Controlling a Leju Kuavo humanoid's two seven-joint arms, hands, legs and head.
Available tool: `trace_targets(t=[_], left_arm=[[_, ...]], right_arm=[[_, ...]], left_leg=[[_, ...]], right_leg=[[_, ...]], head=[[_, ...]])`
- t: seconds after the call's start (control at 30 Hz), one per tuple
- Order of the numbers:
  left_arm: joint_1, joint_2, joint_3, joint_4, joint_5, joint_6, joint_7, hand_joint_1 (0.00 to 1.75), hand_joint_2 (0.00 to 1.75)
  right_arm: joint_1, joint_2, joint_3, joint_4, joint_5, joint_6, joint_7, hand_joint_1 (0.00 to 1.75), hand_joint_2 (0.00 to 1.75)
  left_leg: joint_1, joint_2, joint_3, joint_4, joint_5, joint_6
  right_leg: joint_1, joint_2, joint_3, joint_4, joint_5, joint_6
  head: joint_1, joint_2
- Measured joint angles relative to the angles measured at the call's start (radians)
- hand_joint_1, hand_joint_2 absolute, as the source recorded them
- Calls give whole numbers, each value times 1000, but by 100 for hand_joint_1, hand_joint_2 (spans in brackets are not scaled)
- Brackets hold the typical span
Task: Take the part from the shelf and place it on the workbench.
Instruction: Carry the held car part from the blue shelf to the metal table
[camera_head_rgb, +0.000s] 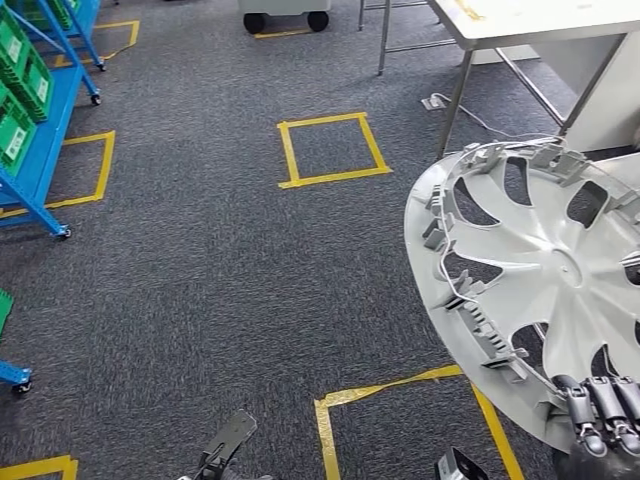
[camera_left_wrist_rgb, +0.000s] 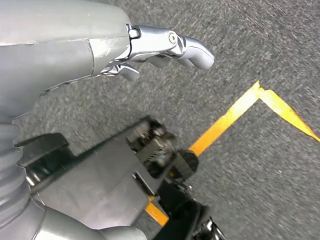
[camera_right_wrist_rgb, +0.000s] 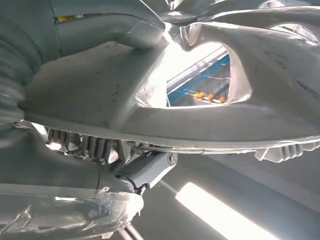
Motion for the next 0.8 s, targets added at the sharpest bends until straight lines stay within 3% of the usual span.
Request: trace_targets(t=[0.03, 0.1, 0.17, 0.23, 0.3, 0.37, 0.4, 0.47, 0.5, 0.53, 0.6, 0.67, 0.73, 0.8], left_arm=[[0, -2, -3, 0, 0, 5, 2, 0, 175], [-1, -8, -8, -1, -1, 10, 5, 0, 175], [-1, -14, -11, -1, -2, 12, 10, 0, 175], [-1, -18, -14, -1, -3, 14, 13, 0, 175], [-3, -24, -17, -2, -3, 16, 13, 0, 175], [-2, -26, -20, -4, -3, 17, 14, 0, 175], [1, -26, -22, -4, -3, 17, 14, 0, 175], [5, -25, -24, -4, -3, 18, 14, 0, 175], [6, -25, -25, -4, -3, 18, 14, 0, 175], [7, -25, -26, -4, -2, 18, 13, 0, 175], [7, -24, -28, -4, -1, 19, 12, 0, 175], [8, -22, -30, -4, 0, 21, 10, 0, 175], [7, -19, -33, -4, -2, 19, 8, 0, 175], [6, -18, -36, -6, -5, 16, 4, 0, 175]], right_arm=[[2, 0, -2, 0, 0, 0, 1, 175, 175], [4, 0, -3, -2, 0, 0, 3, 175, 175], [6, 0, -4, -7, 0, 0, 4, 175, 175], [12, 0, -6, -14, 0, 0, 4, 175, 175], [18, 0, -7, -20, 0, 0, 5, 175, 175], [18, 0, -7, -24, 0, 0, 6, 175, 175], [17, 0, -8, -25, 0, 0, 6, 175, 175], [18, 0, -8, -25, 0, 0, 6, 175, 175], [19, 0, -9, -25, 0, 0, 6, 175, 175], [20, 0, -10, -26, 0, 0, 6, 175, 175], [21, 0, -11, -30, 0, 0, 6, 175, 175], [21, 0, -13, -36, 0, 0, 6, 175, 175], [21, 0, -16, -41, 0, 0, 7, 175, 175], [24, 0, -19, -46, 0, 0, 8, 175, 175]], left_leg=[[1, -7, 21, -50, 36, 1], [9, -52, 83, -187, 99, 1], [14, -85, 115, -261, 116, 2], [11, -69, 117, -268, 115, 13], [10, -46, 120, -271, 117, 27], [8, -21, 124, -272, 114, 38], [6, -7, 125, -272, 112, 40], [4, 22, 130, -272, 106, 41], [4, 36, 134, -272, 102, 40], [4, 48, 140, -272, 97, 37], [1, 69, 155, -272, 84, 29], [-3, 84, 167, -272, 73, 18], [-2, 100, 175, -277, 68, 6], [2, 81, 174, -264, 56, -4]], right_leg=[[-2, 15, 0, 0, 1, 2], [-3, 43, -4, 5, 2, 10], [-3, 67, -14, 10, 3, 21], [-6, 85, -26, 8, 6, 33], [-6, 47, -44, 33, -8, 42], [-3, -22, -93, 134, -61, 47], [-3, -42, -129, 205, -93, 50], [-4, -54, -177, 296, -119, 53], [-4, -57, -174, 289, -105, 53], [-5, -63, -149, 242, -76, 53], [-2, -98, -70, 105, -18, 48], [3, -120, -25, 33, -2, 39], [8, -103, -24, 29, -8, 27], [5, -81, -20, 22, -9, 15]], head=[[0, 0], [0, 0], [0, 0], [-2, 0], [2, 0], [8, 0], [10, 0], [10, 0], [11, 0], [11, 0], [11, 0], [8, 0], [7, 0], [5, 0]])
